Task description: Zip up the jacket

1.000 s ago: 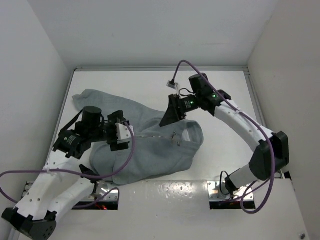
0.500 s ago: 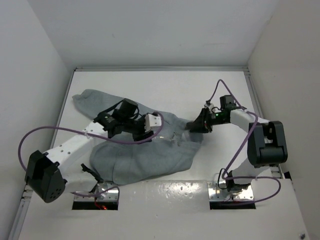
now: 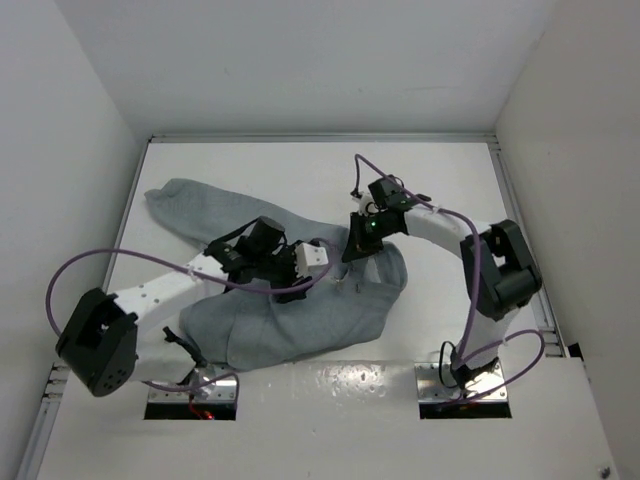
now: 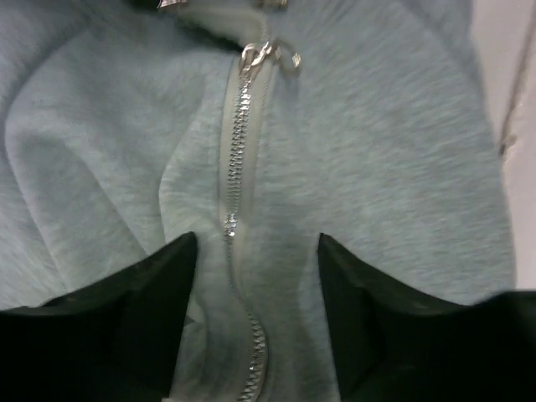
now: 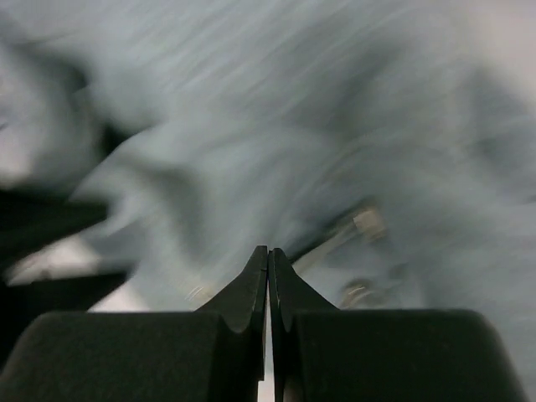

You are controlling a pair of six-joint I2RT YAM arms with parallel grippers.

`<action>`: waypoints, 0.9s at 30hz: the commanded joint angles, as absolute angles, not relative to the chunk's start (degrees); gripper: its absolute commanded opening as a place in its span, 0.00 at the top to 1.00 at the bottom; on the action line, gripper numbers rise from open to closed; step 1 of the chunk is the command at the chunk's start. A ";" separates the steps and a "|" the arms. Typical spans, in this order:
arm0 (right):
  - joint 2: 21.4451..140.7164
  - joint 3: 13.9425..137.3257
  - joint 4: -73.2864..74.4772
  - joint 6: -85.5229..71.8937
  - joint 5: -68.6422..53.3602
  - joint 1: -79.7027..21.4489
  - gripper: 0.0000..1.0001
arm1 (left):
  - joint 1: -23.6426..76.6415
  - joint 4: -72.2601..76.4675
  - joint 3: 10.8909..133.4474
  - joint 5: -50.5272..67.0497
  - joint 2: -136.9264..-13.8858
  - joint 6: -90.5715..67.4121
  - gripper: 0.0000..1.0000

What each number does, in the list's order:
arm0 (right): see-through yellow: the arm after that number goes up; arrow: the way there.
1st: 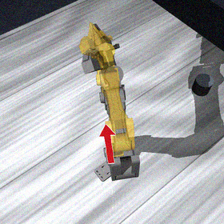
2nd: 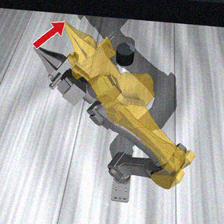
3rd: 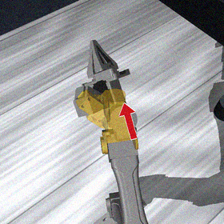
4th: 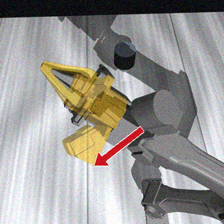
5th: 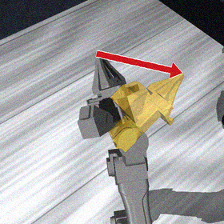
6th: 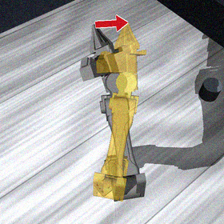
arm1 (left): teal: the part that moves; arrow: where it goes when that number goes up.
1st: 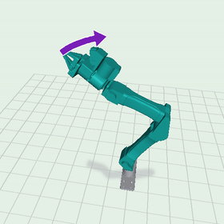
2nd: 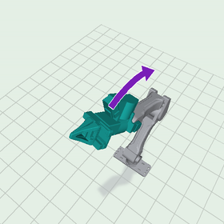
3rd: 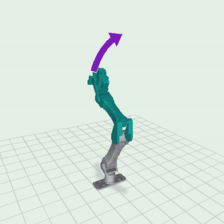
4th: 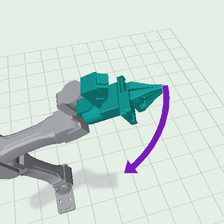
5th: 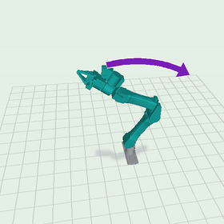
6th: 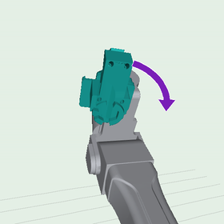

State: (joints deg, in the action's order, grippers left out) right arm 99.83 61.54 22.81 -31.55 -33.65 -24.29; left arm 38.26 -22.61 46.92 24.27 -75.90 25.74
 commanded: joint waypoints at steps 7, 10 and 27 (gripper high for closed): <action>117.05 74.62 34.54 -22.50 -15.73 -24.00 1.00 | 44.28 -10.99 47.44 33.66 -69.86 24.79 0.29; 119.95 76.81 36.02 -23.37 -14.24 -23.29 1.00 | 47.36 -10.99 50.61 33.66 -75.92 26.28 0.37; 122.26 81.92 37.79 -30.23 -22.23 -17.84 1.00 | 52.65 4.66 64.32 22.69 -108.34 10.82 0.33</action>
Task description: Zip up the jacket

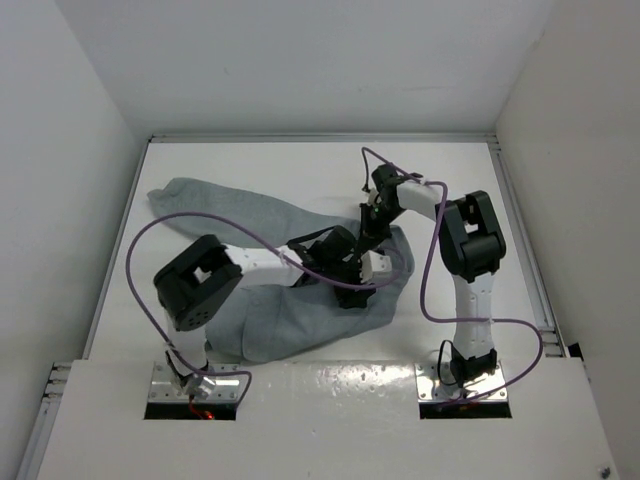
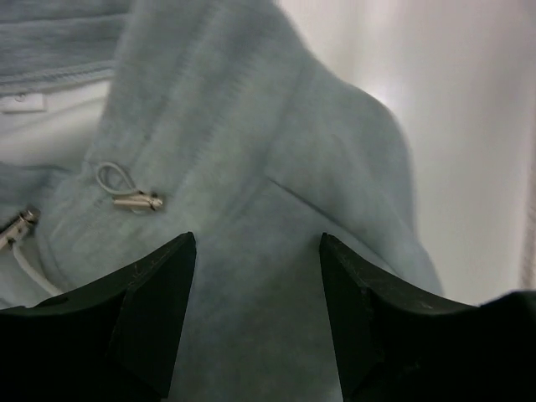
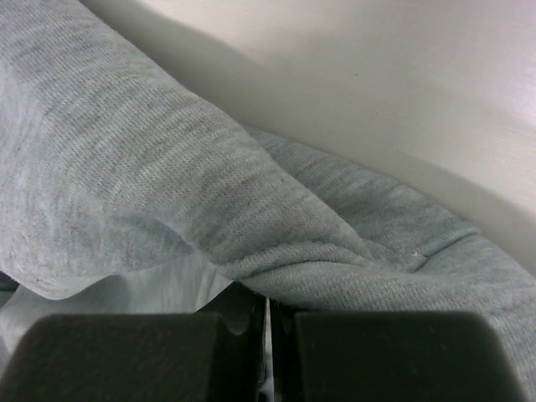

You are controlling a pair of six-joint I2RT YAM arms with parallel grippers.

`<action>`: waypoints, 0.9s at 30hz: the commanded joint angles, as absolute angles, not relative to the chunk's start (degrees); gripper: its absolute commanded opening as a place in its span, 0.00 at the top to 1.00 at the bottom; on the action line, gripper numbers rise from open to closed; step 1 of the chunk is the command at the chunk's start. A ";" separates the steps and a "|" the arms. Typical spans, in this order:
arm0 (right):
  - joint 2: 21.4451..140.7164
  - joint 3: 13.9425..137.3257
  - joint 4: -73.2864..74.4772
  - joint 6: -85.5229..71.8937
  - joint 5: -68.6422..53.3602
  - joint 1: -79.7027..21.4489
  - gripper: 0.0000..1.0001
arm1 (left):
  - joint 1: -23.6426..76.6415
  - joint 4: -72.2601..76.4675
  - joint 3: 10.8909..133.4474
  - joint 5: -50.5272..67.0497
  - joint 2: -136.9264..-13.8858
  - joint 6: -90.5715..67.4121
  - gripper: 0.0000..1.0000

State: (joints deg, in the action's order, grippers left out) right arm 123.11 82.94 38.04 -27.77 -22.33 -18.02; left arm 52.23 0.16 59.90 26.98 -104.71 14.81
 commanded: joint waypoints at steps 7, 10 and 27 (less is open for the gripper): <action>121.11 79.98 37.97 -31.46 -22.59 -17.23 1.00 | 53.17 2.99 69.43 18.81 -114.78 11.51 0.45; 121.11 80.15 38.41 -31.55 -22.50 -16.18 1.00 | 54.40 2.99 66.01 19.68 -114.79 12.30 0.67; 123.13 82.26 36.13 -32.26 -24.43 -11.16 1.00 | 63.89 0.73 55.46 39.26 -93.18 35.58 1.00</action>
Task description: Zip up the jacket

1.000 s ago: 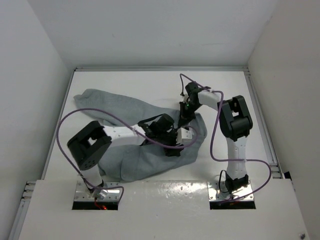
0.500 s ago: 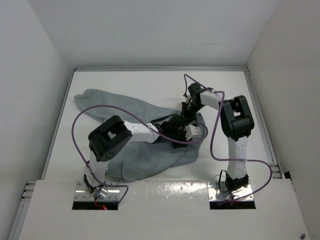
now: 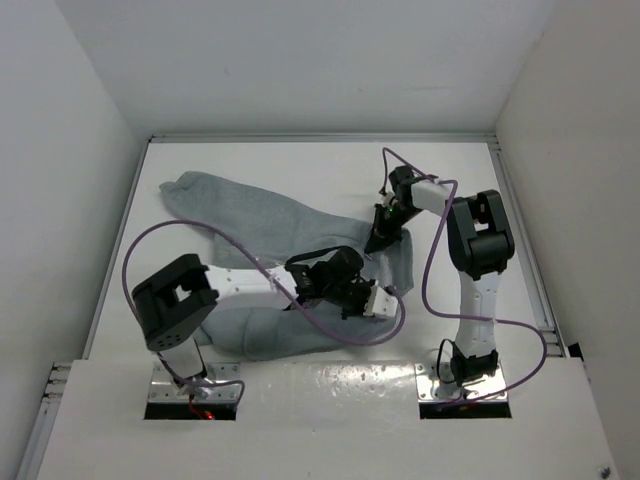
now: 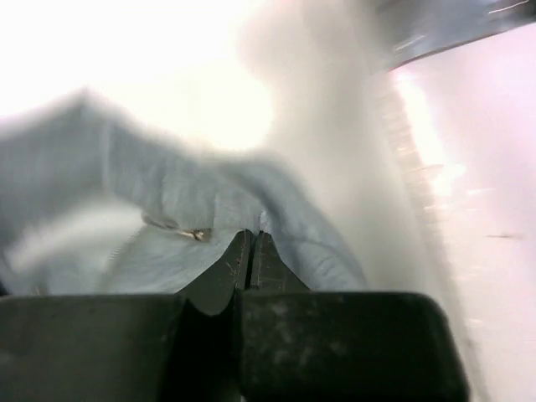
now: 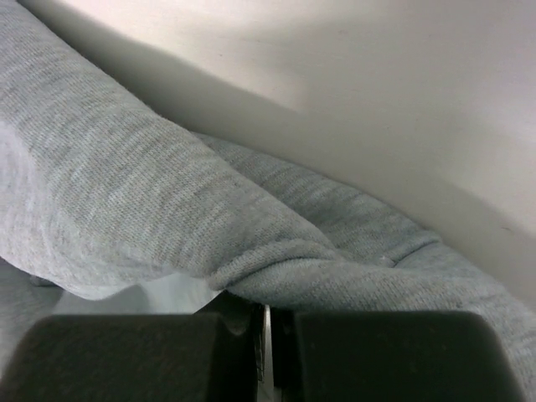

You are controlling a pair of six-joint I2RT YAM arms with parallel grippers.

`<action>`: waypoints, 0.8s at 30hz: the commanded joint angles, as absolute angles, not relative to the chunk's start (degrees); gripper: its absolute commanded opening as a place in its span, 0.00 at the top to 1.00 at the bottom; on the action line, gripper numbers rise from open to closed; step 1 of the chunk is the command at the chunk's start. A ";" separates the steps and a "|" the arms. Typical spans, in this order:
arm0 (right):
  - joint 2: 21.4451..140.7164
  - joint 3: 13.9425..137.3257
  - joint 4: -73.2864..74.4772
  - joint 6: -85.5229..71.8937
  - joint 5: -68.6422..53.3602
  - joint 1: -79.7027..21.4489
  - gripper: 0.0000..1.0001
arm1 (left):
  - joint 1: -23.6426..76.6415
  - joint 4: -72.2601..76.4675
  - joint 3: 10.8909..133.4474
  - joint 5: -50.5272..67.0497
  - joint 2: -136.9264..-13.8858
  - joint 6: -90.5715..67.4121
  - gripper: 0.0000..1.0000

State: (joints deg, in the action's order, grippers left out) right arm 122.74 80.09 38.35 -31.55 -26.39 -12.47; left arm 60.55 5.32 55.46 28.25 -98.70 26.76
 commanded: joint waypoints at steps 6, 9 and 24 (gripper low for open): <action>124.63 87.35 33.40 -32.87 -26.71 -10.64 1.00 | 66.28 -2.54 55.89 45.25 -93.51 41.29 1.00; 125.16 89.38 30.08 -32.87 -29.43 -10.46 1.00 | 65.74 -4.83 56.43 49.48 -94.04 45.77 0.55; 105.13 72.81 26.20 -32.86 -48.07 -7.82 0.82 | 50.30 -4.39 58.62 18.19 -74.61 15.21 0.54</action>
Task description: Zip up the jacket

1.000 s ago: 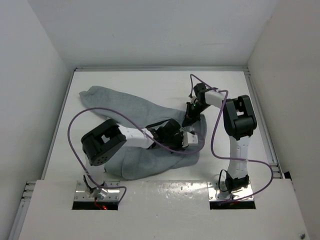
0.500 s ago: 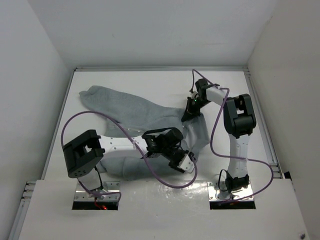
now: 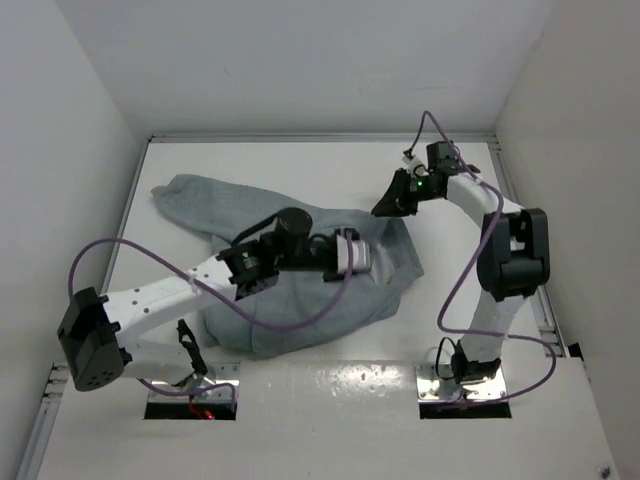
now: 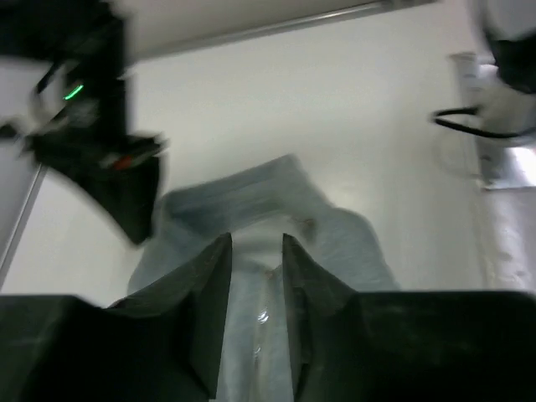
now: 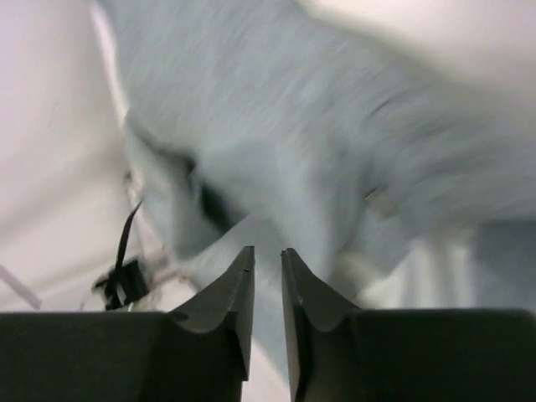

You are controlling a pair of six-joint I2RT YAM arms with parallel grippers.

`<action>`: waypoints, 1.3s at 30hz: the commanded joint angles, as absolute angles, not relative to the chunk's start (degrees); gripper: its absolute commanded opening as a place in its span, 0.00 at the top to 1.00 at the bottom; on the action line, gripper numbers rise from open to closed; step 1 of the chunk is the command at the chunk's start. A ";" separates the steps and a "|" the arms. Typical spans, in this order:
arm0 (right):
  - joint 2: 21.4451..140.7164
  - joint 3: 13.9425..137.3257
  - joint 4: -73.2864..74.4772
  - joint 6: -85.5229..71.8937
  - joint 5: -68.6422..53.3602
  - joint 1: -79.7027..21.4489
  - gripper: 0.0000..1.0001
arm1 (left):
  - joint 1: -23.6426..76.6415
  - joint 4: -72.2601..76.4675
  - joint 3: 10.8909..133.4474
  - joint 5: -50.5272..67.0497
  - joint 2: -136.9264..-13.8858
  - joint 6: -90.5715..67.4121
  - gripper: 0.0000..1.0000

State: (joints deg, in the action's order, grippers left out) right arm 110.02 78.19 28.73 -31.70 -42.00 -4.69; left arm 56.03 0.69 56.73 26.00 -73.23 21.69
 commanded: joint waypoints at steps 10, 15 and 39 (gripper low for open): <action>104.42 55.82 11.09 -46.83 -49.48 -9.85 0.48 | 42.62 -10.20 53.98 23.91 -83.06 12.92 0.84; 103.62 53.26 12.38 -45.00 -49.30 -8.61 0.44 | 43.78 -10.99 50.02 15.47 -88.85 11.07 0.97; 94.24 47.56 25.22 -34.19 -41.96 -17.32 0.99 | 32.87 -12.30 60.71 21.63 -82.86 10.47 0.46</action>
